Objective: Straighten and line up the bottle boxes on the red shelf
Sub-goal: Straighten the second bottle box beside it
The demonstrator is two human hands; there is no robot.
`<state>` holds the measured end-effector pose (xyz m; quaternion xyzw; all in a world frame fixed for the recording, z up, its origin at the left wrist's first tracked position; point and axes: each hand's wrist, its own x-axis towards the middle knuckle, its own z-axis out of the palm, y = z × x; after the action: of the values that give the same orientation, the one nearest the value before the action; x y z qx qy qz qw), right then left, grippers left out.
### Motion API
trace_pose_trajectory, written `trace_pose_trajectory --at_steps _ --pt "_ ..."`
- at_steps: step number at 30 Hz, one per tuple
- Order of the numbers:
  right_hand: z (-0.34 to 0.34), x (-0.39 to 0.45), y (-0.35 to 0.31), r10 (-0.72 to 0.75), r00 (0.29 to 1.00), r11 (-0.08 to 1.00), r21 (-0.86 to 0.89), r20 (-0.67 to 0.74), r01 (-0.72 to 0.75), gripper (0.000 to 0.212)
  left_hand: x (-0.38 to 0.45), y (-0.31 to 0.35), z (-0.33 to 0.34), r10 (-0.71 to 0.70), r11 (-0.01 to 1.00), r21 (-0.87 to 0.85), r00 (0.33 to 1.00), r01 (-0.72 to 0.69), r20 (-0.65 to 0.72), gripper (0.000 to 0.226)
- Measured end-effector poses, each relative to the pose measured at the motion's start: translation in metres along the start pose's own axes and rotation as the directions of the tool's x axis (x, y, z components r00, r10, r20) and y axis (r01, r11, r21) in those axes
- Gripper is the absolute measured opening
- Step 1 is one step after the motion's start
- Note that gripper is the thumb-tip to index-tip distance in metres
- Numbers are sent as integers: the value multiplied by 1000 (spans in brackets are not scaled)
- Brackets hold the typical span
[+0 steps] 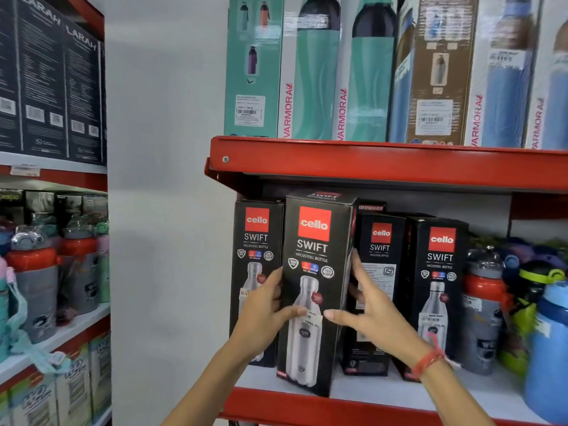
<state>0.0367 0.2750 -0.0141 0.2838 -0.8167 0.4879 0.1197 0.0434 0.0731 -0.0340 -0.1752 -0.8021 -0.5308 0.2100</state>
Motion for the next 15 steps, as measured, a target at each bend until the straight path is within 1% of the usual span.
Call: trace_pose_trajectory --at_steps 1,3,5,8,11,13,15 --pt "-3 5 0 5 1000 1000 -15 29 -5 109 1 -1 5 11 999 38 1000 -10 -25 66" --pt "-4 17 2 39 999 998 -49 36 -38 107 6 -5 16 30 994 104 994 -20 -103 74" --pt "-2 28 5 59 998 995 -87 2 -58 105 15 -8 28 49 991 132 981 -24 -186 76" --pt "-1 43 11 53 995 989 -132 -88 -65 104 30 -7 40 31 986 169 966 13 -256 73" --pt "5 53 14 40 988 981 -180 -152 -68 102 38 -9 45 15 976 212 957 49 -289 67" --pt "13 53 19 47 983 976 -201 -180 -83 102 40 -13 48 -2 961 266 958 81 -287 65" --pt "20 52 26 61 979 970 -222 -193 -104 103 41 -18 52 -45 933 330 956 144 -291 64"
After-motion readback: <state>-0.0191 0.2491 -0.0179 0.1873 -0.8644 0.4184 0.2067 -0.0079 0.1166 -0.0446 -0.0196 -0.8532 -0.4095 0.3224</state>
